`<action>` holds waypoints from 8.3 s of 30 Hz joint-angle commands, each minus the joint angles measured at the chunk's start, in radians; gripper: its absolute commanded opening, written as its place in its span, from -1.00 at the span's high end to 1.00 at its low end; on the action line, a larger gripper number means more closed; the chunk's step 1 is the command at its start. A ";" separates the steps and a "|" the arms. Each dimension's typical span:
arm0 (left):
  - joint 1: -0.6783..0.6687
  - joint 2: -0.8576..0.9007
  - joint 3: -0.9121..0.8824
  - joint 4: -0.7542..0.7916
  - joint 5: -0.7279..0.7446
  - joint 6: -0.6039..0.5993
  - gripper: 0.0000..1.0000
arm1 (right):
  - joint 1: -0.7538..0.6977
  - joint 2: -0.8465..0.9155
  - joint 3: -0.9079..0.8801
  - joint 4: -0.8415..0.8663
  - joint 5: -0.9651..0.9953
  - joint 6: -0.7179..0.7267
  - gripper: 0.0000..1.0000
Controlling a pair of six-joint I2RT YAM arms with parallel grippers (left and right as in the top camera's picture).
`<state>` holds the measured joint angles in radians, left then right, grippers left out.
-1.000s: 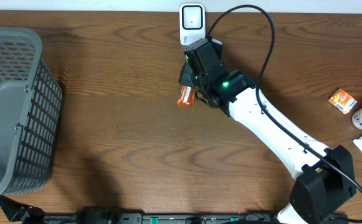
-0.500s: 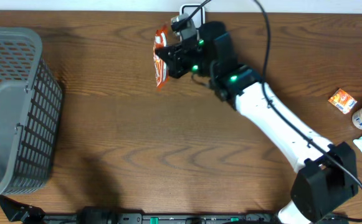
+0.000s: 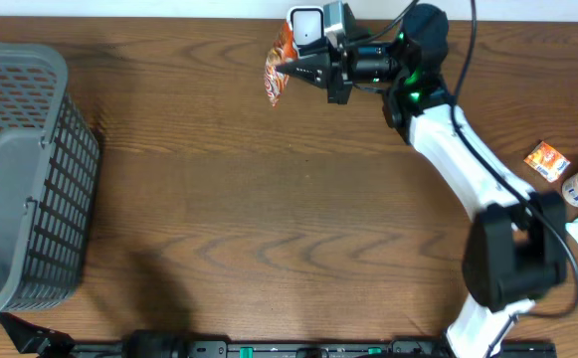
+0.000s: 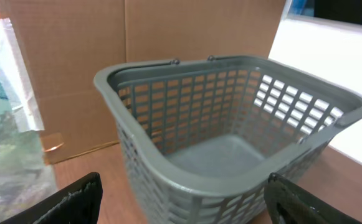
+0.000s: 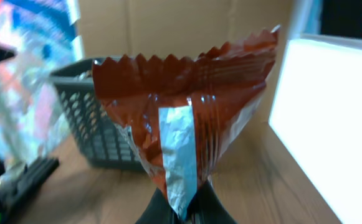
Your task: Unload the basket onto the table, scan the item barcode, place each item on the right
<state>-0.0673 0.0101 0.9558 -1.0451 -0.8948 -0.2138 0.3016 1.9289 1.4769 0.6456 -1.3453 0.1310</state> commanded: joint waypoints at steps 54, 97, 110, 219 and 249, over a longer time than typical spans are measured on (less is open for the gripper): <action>-0.001 -0.008 -0.005 -0.095 -0.003 -0.009 -0.68 | -0.014 0.024 0.005 -1.117 0.732 0.575 -0.98; -0.001 -0.008 -0.005 -0.106 -0.003 -0.010 -0.67 | 0.175 0.337 0.718 -2.230 1.464 0.768 -0.97; -0.001 -0.007 -0.005 -0.106 -0.003 -0.009 -0.67 | 0.196 0.558 0.836 -2.033 1.453 0.801 -0.82; -0.001 -0.007 -0.005 -0.106 -0.003 -0.009 -0.67 | 0.183 0.664 0.933 -0.990 0.430 0.260 0.98; -0.001 -0.008 -0.005 -0.106 -0.003 -0.009 -0.67 | -0.061 1.001 0.931 0.312 0.401 0.304 0.98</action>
<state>-0.0673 0.0101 0.9539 -1.1492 -0.8955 -0.2138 0.2359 2.8704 2.4058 0.8948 -1.0554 0.3244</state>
